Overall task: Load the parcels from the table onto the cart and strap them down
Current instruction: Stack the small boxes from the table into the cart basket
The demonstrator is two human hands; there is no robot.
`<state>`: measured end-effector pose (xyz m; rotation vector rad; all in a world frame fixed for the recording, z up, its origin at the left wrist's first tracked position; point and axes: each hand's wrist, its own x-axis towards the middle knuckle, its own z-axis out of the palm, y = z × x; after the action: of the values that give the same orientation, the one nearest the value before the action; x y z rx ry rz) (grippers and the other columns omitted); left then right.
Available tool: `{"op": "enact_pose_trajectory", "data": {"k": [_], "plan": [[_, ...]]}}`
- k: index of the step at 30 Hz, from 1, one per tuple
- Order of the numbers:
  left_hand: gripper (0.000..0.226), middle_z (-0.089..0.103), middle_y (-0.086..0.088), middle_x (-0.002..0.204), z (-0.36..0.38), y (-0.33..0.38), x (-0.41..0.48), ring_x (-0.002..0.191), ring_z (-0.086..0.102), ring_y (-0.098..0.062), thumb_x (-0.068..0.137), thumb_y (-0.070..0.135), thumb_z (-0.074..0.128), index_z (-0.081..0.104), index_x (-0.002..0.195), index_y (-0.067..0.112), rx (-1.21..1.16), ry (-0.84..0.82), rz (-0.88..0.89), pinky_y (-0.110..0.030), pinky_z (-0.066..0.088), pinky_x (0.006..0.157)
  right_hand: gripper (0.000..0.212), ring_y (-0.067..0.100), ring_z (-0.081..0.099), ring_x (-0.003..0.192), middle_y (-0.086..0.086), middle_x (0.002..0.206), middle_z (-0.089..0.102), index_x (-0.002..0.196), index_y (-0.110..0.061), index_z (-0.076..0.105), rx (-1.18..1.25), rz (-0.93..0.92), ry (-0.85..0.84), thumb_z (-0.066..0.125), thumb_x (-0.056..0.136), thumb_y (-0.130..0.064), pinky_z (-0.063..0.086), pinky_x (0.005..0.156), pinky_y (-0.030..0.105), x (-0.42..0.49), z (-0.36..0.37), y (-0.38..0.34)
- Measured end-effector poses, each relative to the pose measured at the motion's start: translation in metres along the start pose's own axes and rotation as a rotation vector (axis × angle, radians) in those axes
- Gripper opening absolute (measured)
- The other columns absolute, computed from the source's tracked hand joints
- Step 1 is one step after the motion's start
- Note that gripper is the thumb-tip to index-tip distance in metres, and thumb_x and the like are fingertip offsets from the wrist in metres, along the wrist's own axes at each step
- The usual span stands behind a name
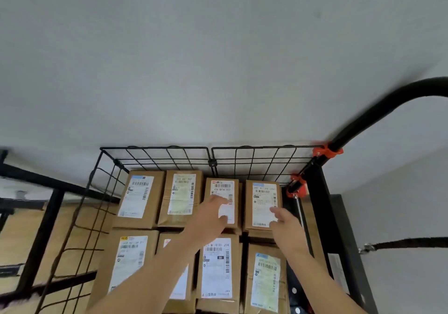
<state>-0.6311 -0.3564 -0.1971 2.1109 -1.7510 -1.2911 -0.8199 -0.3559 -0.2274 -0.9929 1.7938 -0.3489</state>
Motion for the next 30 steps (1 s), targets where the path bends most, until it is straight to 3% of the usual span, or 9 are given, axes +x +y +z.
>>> {"op": "enact_pose_trajectory", "data": {"k": [4, 7, 9, 11, 14, 18, 25, 28, 30], "plan": [[0.042, 0.039, 0.006, 0.143, -0.036, -0.019, -0.044, 0.115, 0.052, -0.014, 0.093, 0.015, 0.049, 0.046, 0.134, 0.024, 0.071, 0.08, 0.067, -0.025, 0.045, 0.095, 0.04, 0.01, 0.051, 0.101, -0.004, 0.13, 0.053, 0.129, -0.024, 0.054, -0.066, -0.129, 0.011, 0.047, 0.093, -0.008, 0.041, 0.074, 0.014, -0.054, 0.019, -0.039], [0.04, 0.034, 0.009, 0.145, -0.064, -0.042, -0.085, 0.113, 0.052, -0.01, 0.094, 0.017, 0.049, 0.046, 0.133, 0.025, 0.057, 0.126, 0.11, -0.016, 0.042, 0.082, 0.037, 0.016, 0.054, 0.113, -0.007, 0.126, 0.055, 0.126, -0.022, 0.057, -0.112, -0.226, 0.01, 0.047, 0.093, -0.007, 0.047, 0.081, 0.02, -0.099, 0.044, -0.065], [0.039, 0.032, 0.01, 0.147, -0.083, -0.061, -0.118, 0.11, 0.053, -0.009, 0.095, 0.019, 0.049, 0.045, 0.133, 0.025, 0.067, 0.164, 0.14, -0.017, 0.041, 0.085, 0.036, 0.012, 0.054, 0.113, -0.003, 0.129, 0.057, 0.122, -0.023, 0.059, -0.139, -0.286, -0.006, 0.047, 0.093, -0.005, 0.045, 0.07, 0.011, -0.13, 0.066, -0.077], [0.041, 0.034, 0.01, 0.146, -0.102, -0.083, -0.152, 0.115, 0.05, -0.009, 0.094, 0.016, 0.048, 0.045, 0.134, 0.024, 0.059, 0.211, 0.173, -0.019, 0.038, 0.093, 0.037, 0.008, 0.055, 0.093, -0.002, 0.127, 0.058, 0.121, -0.022, 0.059, -0.16, -0.33, -0.027, 0.044, 0.093, -0.005, 0.041, 0.056, 0.008, -0.163, 0.091, -0.09], [0.042, 0.037, 0.01, 0.142, -0.132, -0.121, -0.206, 0.125, 0.042, -0.009, 0.094, 0.015, 0.049, 0.046, 0.134, 0.023, 0.033, 0.293, 0.201, -0.022, 0.038, 0.101, 0.038, 0.002, 0.052, 0.073, -0.002, 0.124, 0.058, 0.122, -0.02, 0.06, -0.178, -0.409, -0.052, 0.042, 0.093, -0.004, 0.04, 0.049, 0.009, -0.211, 0.133, -0.107], [0.041, 0.039, 0.012, 0.139, -0.17, -0.177, -0.276, 0.124, 0.042, -0.007, 0.094, 0.022, 0.052, 0.046, 0.134, 0.026, 0.007, 0.41, 0.203, -0.02, 0.035, 0.099, 0.035, 0.015, 0.06, 0.096, -0.003, 0.12, 0.061, 0.117, -0.019, 0.063, -0.2, -0.532, -0.1, 0.045, 0.091, -0.003, 0.042, 0.06, 0.011, -0.274, 0.198, -0.126], [0.042, 0.037, 0.01, 0.143, -0.224, -0.274, -0.38, 0.127, 0.042, -0.008, 0.094, 0.024, 0.052, 0.045, 0.135, 0.026, 0.015, 0.588, 0.107, -0.025, 0.035, 0.104, 0.031, 0.01, 0.056, 0.104, -0.002, 0.112, 0.064, 0.111, -0.018, 0.067, -0.236, -0.723, -0.204, 0.049, 0.089, -0.003, 0.042, 0.084, 0.018, -0.36, 0.307, -0.163], [0.041, 0.038, 0.011, 0.142, -0.242, -0.309, -0.415, 0.125, 0.045, -0.007, 0.094, 0.023, 0.053, 0.046, 0.134, 0.026, -0.01, 0.666, 0.056, -0.021, 0.035, 0.101, 0.03, 0.011, 0.058, 0.103, -0.004, 0.112, 0.063, 0.113, -0.019, 0.066, -0.265, -0.78, -0.257, 0.049, 0.091, -0.005, 0.042, 0.072, 0.009, -0.392, 0.346, -0.182], [0.042, 0.037, 0.012, 0.143, -0.255, -0.329, -0.432, 0.125, 0.045, -0.007, 0.094, 0.025, 0.054, 0.045, 0.134, 0.028, -0.018, 0.712, 0.006, -0.019, 0.036, 0.099, 0.031, 0.012, 0.057, 0.105, -0.004, 0.116, 0.061, 0.116, -0.018, 0.064, -0.265, -0.81, -0.302, 0.049, 0.093, -0.004, 0.041, 0.075, 0.008, -0.411, 0.368, -0.195]]}}
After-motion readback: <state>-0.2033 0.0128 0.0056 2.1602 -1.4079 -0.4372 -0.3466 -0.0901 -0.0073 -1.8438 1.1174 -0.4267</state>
